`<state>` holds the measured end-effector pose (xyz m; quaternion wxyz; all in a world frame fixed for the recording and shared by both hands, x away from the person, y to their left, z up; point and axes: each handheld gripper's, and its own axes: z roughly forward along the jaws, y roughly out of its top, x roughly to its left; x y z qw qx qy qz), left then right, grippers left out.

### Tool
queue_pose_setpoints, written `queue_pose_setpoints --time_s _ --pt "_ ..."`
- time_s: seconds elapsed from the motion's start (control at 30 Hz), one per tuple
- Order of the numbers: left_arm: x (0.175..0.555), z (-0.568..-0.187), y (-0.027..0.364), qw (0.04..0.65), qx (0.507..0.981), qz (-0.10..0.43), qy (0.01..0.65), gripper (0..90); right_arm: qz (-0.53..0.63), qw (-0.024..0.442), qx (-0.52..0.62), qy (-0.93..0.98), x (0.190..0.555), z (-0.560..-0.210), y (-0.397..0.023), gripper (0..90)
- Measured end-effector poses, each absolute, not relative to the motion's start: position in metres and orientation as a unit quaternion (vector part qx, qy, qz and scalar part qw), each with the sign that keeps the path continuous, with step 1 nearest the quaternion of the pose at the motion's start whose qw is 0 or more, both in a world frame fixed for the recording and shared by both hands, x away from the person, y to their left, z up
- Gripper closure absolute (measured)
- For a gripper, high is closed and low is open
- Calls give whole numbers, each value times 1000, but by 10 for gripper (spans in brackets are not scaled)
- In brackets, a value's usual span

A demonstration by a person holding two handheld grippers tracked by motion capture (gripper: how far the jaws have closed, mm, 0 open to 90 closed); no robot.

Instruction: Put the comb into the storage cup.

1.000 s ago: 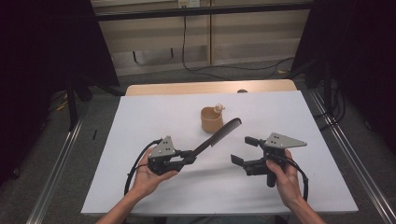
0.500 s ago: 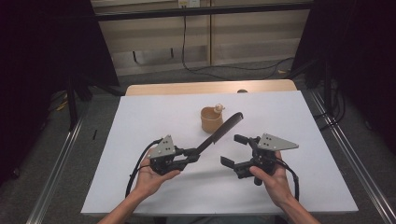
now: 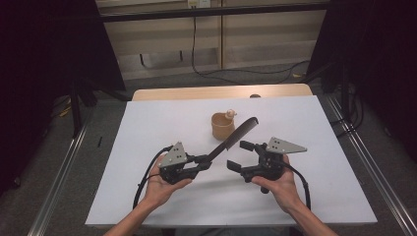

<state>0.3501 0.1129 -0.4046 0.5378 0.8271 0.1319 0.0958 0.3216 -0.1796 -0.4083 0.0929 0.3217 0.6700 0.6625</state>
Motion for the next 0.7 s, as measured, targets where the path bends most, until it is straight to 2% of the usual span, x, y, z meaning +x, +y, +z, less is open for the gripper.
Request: queue_pose_setpoints --time_s 0.33,0.57,0.7 --pt "348 -397 103 544 824 104 119 729 677 62 332 654 330 -411 -175 271" --pt "347 -398 101 542 826 106 114 729 688 49 320 650 331 -411 -173 473" --pt "347 -399 100 544 825 101 114 729 692 47 317 647 332 -411 -172 546"
